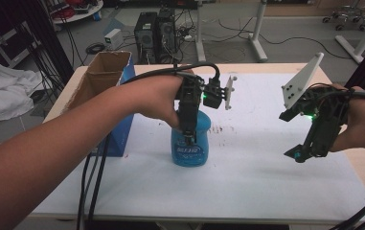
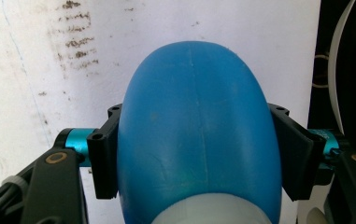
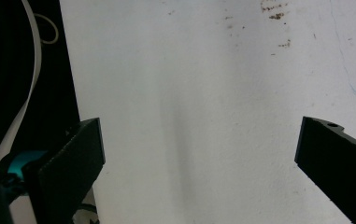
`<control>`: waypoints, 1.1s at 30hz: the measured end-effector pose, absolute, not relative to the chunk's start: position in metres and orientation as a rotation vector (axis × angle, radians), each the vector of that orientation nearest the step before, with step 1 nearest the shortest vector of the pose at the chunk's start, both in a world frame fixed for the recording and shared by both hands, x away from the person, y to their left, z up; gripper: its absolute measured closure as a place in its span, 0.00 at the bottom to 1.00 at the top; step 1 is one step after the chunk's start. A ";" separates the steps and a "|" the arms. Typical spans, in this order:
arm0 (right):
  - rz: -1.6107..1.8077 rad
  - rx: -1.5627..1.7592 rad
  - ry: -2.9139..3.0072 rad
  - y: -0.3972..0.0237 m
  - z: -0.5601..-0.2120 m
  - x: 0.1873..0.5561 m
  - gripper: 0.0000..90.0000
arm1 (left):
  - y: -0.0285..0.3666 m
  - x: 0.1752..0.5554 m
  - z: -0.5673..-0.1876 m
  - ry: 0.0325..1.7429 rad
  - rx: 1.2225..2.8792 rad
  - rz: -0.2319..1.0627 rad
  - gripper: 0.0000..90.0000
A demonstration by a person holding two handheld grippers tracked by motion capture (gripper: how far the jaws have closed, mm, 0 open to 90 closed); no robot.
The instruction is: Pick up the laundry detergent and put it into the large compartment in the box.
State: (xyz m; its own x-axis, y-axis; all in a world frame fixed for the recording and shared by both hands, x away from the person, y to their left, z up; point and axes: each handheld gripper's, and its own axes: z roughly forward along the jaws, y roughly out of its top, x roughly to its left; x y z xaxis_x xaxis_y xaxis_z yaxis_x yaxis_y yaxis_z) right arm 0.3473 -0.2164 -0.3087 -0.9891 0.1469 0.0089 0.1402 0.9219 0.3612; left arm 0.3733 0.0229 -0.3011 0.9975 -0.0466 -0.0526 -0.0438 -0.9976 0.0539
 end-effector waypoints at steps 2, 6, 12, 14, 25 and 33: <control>0.575 0.231 3.061 -0.216 -0.309 0.347 0.01 | 0.023 0.373 -0.301 -0.070 3.087 -0.084 0.33; 0.572 0.233 3.060 -0.216 -0.309 0.347 0.01 | 0.023 0.373 -0.301 -0.064 3.088 -0.086 0.37; 0.574 0.238 3.060 -0.217 -0.309 0.347 0.01 | 0.023 0.374 -0.301 -0.064 3.091 -0.080 0.39; 0.578 0.235 3.060 -0.217 -0.310 0.347 0.01 | 0.023 0.374 -0.301 -0.056 3.092 -0.077 0.41; 0.581 0.248 3.056 -0.219 -0.312 0.347 0.01 | 0.022 0.372 -0.301 -0.084 3.112 -0.034 0.43; 0.584 0.243 3.054 -0.219 -0.312 0.346 0.01 | 0.024 0.369 -0.279 -0.055 3.126 0.008 0.43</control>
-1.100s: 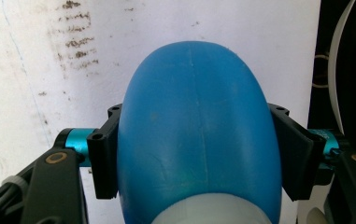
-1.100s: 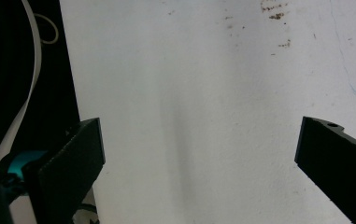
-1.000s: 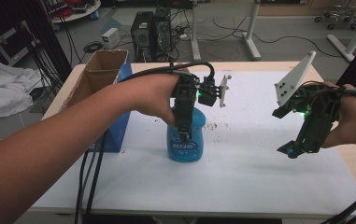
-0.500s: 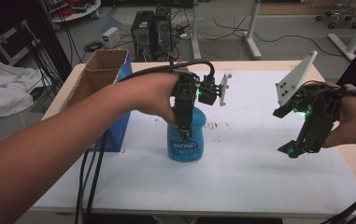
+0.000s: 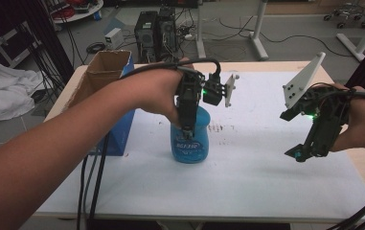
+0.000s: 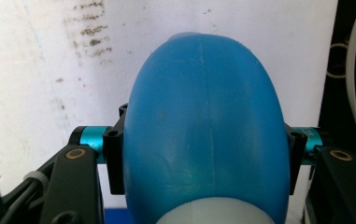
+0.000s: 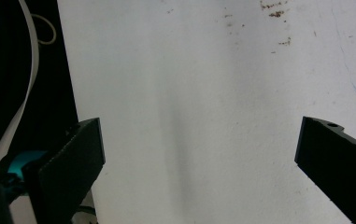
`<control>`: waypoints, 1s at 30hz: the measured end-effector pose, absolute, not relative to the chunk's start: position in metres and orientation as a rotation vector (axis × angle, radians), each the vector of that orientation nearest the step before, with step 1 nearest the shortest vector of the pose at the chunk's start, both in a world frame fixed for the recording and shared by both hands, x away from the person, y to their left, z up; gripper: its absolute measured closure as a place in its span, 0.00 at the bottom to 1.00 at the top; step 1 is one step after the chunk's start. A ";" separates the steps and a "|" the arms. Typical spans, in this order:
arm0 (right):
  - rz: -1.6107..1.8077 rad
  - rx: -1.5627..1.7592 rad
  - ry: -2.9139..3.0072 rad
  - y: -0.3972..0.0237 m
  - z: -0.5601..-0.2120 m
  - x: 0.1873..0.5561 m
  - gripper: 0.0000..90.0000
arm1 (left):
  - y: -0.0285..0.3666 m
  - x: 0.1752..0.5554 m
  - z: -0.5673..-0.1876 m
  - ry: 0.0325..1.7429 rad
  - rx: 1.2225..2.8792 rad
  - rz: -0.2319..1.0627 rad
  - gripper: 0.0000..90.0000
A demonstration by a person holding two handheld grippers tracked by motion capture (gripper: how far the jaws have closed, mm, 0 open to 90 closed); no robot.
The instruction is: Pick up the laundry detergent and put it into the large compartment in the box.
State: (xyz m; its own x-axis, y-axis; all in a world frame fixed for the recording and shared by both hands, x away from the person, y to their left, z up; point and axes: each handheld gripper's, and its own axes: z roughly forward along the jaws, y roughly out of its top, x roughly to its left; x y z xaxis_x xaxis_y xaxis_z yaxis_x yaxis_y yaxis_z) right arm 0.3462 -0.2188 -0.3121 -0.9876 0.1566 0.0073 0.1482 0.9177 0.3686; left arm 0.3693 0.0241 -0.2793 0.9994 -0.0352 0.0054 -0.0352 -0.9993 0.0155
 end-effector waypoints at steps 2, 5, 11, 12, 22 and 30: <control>0.586 0.244 3.054 -0.219 -0.312 0.346 0.01 | 0.026 0.369 -0.273 -0.044 3.120 0.002 0.43; 0.590 0.243 3.053 -0.218 -0.312 0.346 0.01 | 0.032 0.370 -0.252 -0.013 3.113 -0.008 0.43; 0.592 0.233 3.056 -0.216 -0.312 0.347 0.01 | 0.049 0.374 -0.211 0.102 3.095 0.010 0.43; 0.592 0.233 3.056 -0.216 -0.312 0.347 0.01 | 0.052 0.376 -0.205 0.131 3.096 0.008 0.43; 0.586 0.219 3.057 -0.213 -0.310 0.348 0.01 | 0.088 0.389 -0.156 0.355 3.083 -0.032 0.43; 0.593 0.199 3.055 -0.207 -0.310 0.348 0.01 | 0.127 0.403 -0.127 0.619 3.011 -0.018 0.43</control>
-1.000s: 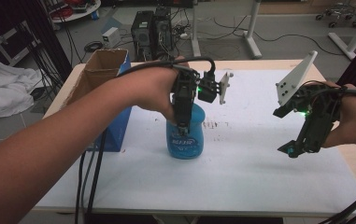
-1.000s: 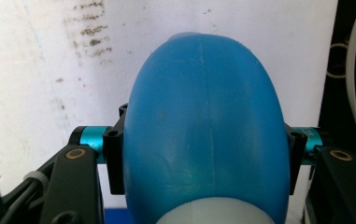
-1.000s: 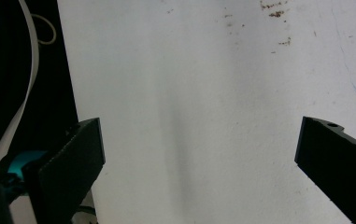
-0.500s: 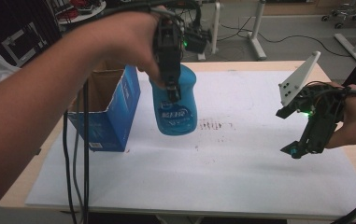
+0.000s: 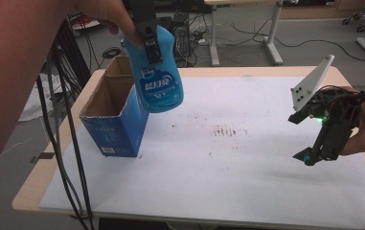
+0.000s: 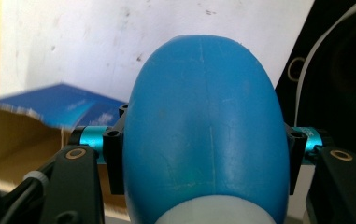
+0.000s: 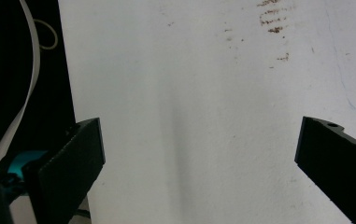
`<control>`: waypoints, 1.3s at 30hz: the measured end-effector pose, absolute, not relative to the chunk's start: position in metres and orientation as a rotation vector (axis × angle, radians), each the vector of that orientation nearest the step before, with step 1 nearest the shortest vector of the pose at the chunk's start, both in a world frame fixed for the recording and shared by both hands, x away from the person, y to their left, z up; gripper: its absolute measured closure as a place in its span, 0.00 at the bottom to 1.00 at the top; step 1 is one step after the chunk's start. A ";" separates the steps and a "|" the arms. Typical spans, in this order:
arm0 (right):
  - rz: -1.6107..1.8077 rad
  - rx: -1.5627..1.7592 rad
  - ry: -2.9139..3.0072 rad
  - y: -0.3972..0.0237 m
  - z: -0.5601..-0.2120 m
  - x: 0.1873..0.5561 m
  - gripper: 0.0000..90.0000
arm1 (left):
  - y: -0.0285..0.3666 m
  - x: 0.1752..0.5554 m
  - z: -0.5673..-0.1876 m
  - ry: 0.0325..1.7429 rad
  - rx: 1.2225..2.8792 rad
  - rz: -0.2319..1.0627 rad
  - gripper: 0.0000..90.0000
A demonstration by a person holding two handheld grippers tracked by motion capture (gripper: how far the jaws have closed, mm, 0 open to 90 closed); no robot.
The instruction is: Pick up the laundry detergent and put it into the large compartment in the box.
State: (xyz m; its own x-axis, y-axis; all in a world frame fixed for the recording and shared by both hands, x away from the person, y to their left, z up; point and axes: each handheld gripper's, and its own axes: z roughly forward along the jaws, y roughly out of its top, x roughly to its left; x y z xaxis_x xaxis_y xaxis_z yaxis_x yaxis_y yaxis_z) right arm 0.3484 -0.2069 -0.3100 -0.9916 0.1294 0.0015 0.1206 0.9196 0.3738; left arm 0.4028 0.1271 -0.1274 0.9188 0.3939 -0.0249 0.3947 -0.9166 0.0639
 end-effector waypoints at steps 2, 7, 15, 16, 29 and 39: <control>0.589 0.194 3.056 -0.206 -0.310 0.348 0.01 | 0.138 0.406 -0.123 0.706 2.983 -0.025 0.43; 0.582 0.179 3.060 -0.203 -0.308 0.347 0.01 | 0.167 0.415 -0.116 0.927 2.916 -0.035 0.43; 0.584 0.165 3.059 -0.197 -0.307 0.348 0.01 | 0.209 0.424 -0.114 1.226 2.829 -0.015 0.43; 0.584 0.160 3.059 -0.196 -0.307 0.349 0.01 | 0.213 0.425 -0.114 1.254 2.817 -0.009 0.43; 0.575 0.168 3.063 -0.195 -0.307 0.351 0.01 | 0.246 0.436 -0.130 1.490 2.718 0.011 0.43; 0.564 0.172 3.064 -0.193 -0.307 0.351 0.01 | 0.257 0.444 -0.164 1.597 2.689 -0.027 0.43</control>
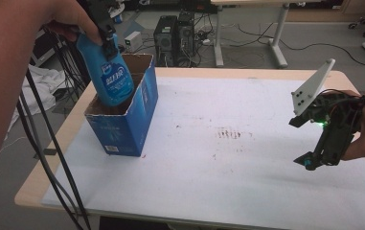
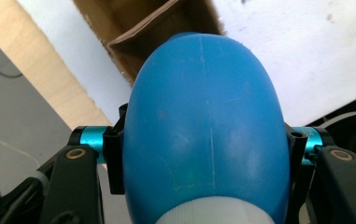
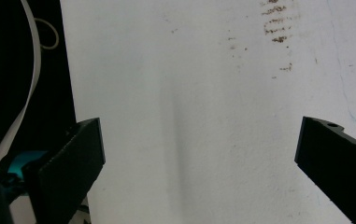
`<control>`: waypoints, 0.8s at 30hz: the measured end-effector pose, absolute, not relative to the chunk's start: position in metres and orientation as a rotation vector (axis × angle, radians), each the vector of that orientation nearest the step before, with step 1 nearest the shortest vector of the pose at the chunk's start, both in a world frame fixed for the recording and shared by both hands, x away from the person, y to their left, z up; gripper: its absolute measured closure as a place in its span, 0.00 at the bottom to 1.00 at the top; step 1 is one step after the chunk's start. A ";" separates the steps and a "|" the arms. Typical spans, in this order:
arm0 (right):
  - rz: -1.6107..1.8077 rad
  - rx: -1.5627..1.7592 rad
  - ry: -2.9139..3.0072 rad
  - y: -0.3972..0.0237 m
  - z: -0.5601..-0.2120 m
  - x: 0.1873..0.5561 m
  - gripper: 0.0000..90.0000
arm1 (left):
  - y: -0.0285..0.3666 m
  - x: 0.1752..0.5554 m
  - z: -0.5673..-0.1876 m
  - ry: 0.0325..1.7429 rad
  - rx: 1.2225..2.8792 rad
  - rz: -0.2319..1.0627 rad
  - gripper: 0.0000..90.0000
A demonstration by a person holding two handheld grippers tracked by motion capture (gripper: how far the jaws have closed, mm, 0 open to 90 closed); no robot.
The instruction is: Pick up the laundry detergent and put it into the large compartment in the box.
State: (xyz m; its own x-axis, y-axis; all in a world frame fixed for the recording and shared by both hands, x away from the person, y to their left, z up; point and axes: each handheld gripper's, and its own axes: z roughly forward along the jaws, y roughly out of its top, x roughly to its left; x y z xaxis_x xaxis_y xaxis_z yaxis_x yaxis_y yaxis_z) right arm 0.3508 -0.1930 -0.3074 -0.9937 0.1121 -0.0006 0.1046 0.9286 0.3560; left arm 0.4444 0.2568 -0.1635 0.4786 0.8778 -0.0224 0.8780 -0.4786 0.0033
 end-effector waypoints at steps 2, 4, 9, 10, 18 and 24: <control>0.565 0.166 3.065 -0.193 -0.308 0.351 0.01 | 0.257 0.445 -0.171 1.616 2.690 -0.020 0.43; 0.562 0.167 3.066 -0.192 -0.308 0.352 0.01 | 0.258 0.446 -0.174 1.615 2.690 -0.017 0.43; 0.565 0.161 3.062 -0.191 -0.308 0.352 0.01 | 0.257 0.447 -0.205 1.568 2.710 -0.061 0.43; 0.565 0.162 3.061 -0.191 -0.308 0.353 0.01 | 0.256 0.448 -0.209 1.560 2.714 -0.071 0.43; 0.560 0.153 3.066 -0.189 -0.309 0.353 0.01 | 0.253 0.451 -0.237 1.557 2.726 -0.109 0.43; 0.554 0.157 3.069 -0.188 -0.309 0.353 0.01 | 0.252 0.452 -0.255 1.551 2.744 -0.140 0.43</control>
